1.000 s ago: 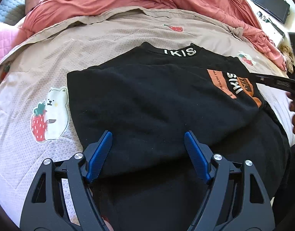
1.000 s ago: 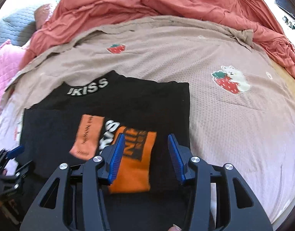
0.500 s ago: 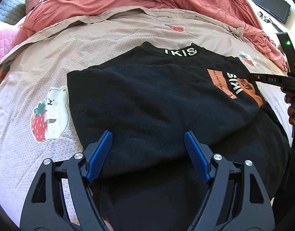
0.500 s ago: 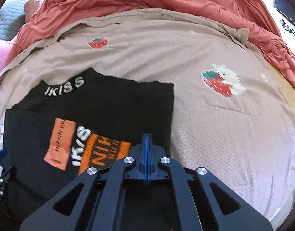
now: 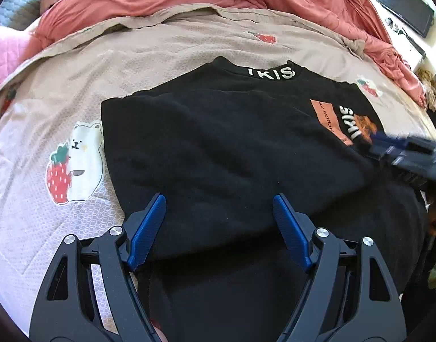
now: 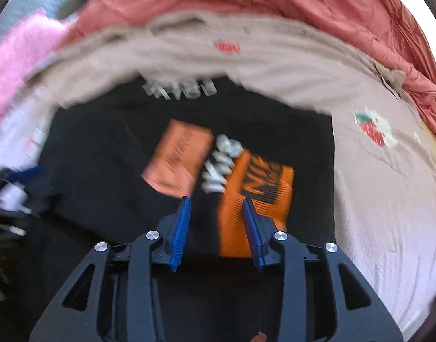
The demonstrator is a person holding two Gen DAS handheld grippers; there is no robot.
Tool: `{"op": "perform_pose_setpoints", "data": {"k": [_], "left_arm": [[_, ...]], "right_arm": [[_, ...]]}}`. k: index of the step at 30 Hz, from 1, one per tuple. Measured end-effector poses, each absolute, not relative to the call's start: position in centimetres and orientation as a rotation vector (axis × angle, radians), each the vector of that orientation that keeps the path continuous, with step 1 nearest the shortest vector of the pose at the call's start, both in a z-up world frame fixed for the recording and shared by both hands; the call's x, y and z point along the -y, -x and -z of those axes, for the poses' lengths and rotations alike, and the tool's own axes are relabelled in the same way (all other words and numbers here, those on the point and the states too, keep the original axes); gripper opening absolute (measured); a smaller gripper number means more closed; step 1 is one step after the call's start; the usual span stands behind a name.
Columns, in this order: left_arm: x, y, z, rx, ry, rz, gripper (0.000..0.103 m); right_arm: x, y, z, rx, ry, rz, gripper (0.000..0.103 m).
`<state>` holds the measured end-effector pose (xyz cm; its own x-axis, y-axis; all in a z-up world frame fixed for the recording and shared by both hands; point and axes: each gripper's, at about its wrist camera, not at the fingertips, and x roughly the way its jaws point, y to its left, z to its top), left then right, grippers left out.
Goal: Fold small clothes
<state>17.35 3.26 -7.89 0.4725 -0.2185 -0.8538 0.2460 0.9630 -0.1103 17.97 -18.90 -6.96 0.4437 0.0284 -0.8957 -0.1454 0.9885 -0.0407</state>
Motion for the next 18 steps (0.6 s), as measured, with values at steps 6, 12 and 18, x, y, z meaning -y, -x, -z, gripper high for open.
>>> {"op": "perform_pose_setpoints", "data": {"k": [6, 12, 18], "left_arm": [[-3.4, -17.3, 7.8, -1.043, -0.026, 0.286, 0.071], [-3.4, -17.3, 7.5, -1.039, -0.020, 0.284, 0.071], [-3.6, -17.1, 6.6, -1.025, -0.016, 0.274, 0.071]], "right_arm": [[19.7, -18.2, 7.7, -1.090, 0.050, -0.105, 0.041], [20.0, -17.3, 6.7, -1.062, 0.031, -0.083, 0.062], [21.0, -16.2, 4.8, -1.039, -0.037, -0.082, 0.078]]}}
